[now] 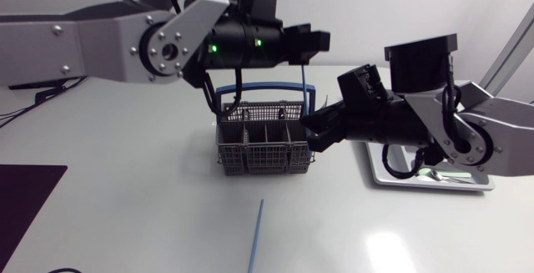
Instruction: Unload the cutlery basket into the drawer organizer.
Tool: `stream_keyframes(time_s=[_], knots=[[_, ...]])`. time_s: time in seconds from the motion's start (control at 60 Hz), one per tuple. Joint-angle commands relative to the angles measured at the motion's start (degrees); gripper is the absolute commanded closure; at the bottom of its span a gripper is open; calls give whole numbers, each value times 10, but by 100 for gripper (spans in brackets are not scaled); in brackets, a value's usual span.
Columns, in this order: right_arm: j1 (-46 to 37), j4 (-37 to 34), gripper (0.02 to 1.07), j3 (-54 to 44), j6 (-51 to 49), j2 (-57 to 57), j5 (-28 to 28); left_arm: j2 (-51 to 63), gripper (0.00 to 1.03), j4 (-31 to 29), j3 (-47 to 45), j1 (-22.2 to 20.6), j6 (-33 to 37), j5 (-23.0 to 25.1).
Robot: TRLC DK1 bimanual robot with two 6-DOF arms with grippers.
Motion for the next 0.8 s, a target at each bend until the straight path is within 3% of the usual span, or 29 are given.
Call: stream_keyframes(time_s=[0.0, 0.167, 0.433, 0.517, 0.783], knots=[[4, -8, 101, -23, 5, -22, -5, -23, 55, -11, 48, 15, 11, 6], [-30, -41, 101, -42, 2, -75, -12, -24, 55, -99, 108, 42, 46, 6], [-176, -116, 101, -51, -40, -141, -72, 12, 55, -296, 151, 65, 146, 6], [-231, -126, 101, -50, -56, -140, -90, 21, 55, -359, 150, 71, 174, 6], [-355, -129, 101, -20, -91, -38, -106, 12, 55, -466, 93, 58, 214, 3]])
